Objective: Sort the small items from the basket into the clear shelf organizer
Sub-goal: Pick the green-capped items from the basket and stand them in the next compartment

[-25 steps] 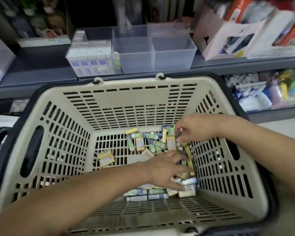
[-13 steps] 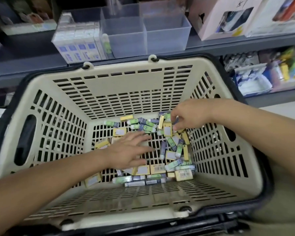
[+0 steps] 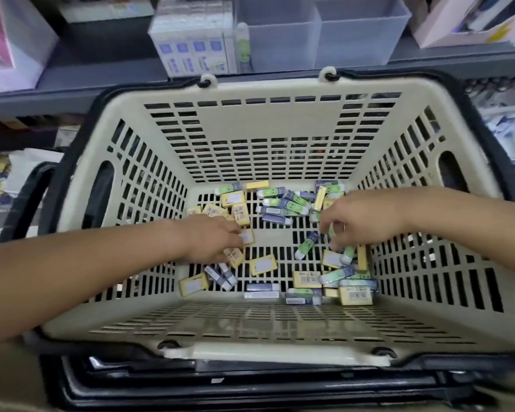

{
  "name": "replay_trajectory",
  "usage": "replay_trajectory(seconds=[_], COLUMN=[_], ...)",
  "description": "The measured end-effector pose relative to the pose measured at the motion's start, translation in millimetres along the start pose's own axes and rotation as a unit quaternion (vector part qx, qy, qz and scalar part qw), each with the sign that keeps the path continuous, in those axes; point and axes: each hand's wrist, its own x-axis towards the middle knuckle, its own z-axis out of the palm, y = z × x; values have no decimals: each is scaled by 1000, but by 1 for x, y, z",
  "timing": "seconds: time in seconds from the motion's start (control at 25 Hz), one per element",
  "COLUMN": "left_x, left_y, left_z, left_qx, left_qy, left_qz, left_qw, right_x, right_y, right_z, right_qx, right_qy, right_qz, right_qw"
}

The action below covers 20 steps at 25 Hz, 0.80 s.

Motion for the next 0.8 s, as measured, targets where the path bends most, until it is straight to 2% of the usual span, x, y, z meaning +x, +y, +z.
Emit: replay_trajectory(seconds=[0.12,0.24,0.36,0.44,0.56,0.6,0.68,0.8], left_x=[-15,-20,-7,2,15,20,34,65], left_y=[-6,-8,5,10,17,20,30,44], left_z=[-3,-5,-9,-14,-20,-23,-31,-46], left_qx=[-55,-75,-74,-71,-98,-112,-142,-114], left_qy=[-51,-35,-1,12,53,74,107,111], left_qz=[-36,-115,-108,-91,-79,-72,-50,-17], left_qw=[997,990,991,993,991,988,983,987], right_x=[23,43,54,53,42,36,23,6], right_y=[-6,3,8,8,7,7,16,35], right_z=[18,27,38,37,24,15,-3,-15], right_qx=[-50,-14,17,74,216,218,139,30], right_qy=[-34,36,60,56,17,9,-1,-12], right_qz=[48,189,268,242,119,93,98,176], right_qw=[997,981,961,966,969,971,985,984])
